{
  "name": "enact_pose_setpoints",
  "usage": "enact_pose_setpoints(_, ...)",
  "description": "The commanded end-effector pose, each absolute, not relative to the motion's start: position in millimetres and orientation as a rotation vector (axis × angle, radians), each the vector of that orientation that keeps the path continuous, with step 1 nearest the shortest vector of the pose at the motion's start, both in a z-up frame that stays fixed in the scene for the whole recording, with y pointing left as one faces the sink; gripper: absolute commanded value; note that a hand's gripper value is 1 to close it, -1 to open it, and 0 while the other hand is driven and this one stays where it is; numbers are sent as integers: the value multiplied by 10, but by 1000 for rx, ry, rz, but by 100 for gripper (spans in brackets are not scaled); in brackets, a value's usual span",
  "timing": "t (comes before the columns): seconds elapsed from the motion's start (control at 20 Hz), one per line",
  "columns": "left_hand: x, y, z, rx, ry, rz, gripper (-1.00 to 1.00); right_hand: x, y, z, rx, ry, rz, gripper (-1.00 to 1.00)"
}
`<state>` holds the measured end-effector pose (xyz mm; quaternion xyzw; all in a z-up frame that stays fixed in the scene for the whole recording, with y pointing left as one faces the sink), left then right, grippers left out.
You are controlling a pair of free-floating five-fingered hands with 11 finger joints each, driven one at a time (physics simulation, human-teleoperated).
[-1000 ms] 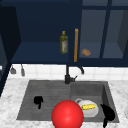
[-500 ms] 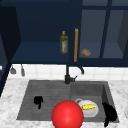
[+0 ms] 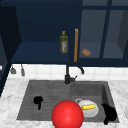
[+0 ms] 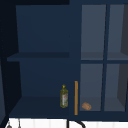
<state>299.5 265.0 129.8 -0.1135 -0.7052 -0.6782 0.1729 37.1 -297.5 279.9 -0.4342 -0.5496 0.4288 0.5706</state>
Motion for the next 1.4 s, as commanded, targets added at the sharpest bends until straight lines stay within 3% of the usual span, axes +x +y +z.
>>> enact_pose_setpoints(0.0, 2995, 2709, 1347, -324, -2020, -1909, -100, 371, -2975, 2799, -1019, -1290, 1006, 0)
enact_pose_setpoints(0.55, 2937, 2816, 1684, -374, -1958, -1900, -100, 372, -2974, 2795, -1021, -1297, 992, 0)
enact_pose_setpoints(1.35, 2880, 3939, 1999, -437, -1986, -1852, -100, 374, -2973, 2794, -1021, -1299, 987, 0)
